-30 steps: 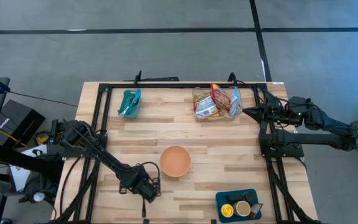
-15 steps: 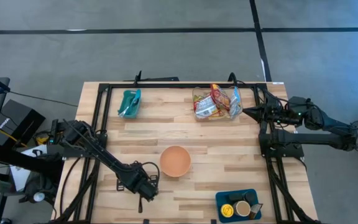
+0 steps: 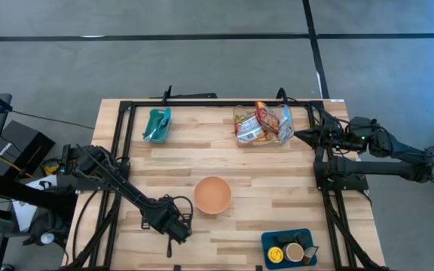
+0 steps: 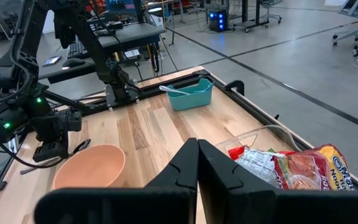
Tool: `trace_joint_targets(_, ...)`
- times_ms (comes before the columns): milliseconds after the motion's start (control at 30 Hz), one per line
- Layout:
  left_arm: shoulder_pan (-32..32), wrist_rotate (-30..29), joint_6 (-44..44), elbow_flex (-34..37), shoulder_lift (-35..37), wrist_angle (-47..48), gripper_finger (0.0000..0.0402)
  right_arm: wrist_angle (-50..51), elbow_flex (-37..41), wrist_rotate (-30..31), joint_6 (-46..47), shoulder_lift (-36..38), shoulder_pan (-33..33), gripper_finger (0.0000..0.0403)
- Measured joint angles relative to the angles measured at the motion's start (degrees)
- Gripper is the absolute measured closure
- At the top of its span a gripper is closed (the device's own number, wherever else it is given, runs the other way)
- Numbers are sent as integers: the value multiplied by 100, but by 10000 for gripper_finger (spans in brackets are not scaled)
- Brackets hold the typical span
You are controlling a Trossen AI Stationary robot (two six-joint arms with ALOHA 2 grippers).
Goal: Pick & Place Food Item
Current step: Put the black spoon into the light green bin
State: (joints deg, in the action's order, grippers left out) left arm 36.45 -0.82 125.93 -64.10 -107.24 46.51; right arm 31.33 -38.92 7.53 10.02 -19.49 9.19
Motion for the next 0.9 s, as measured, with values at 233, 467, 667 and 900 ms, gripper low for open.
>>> trace_joint_targets(233,-2,-7,-11,0,0,-15,394,2,0,0,0,0,0,403)
trace_joint_targets(467,-2,-7,4,0,0,-25,389,2,0,0,-1,0,0,403)
trace_joint_targets(667,-2,-7,25,0,-2,-28,394,0,0,0,-2,0,0,403)
trace_joint_targets(900,-2,-7,31,2,-2,-34,397,2,2,0,-2,0,0,403)
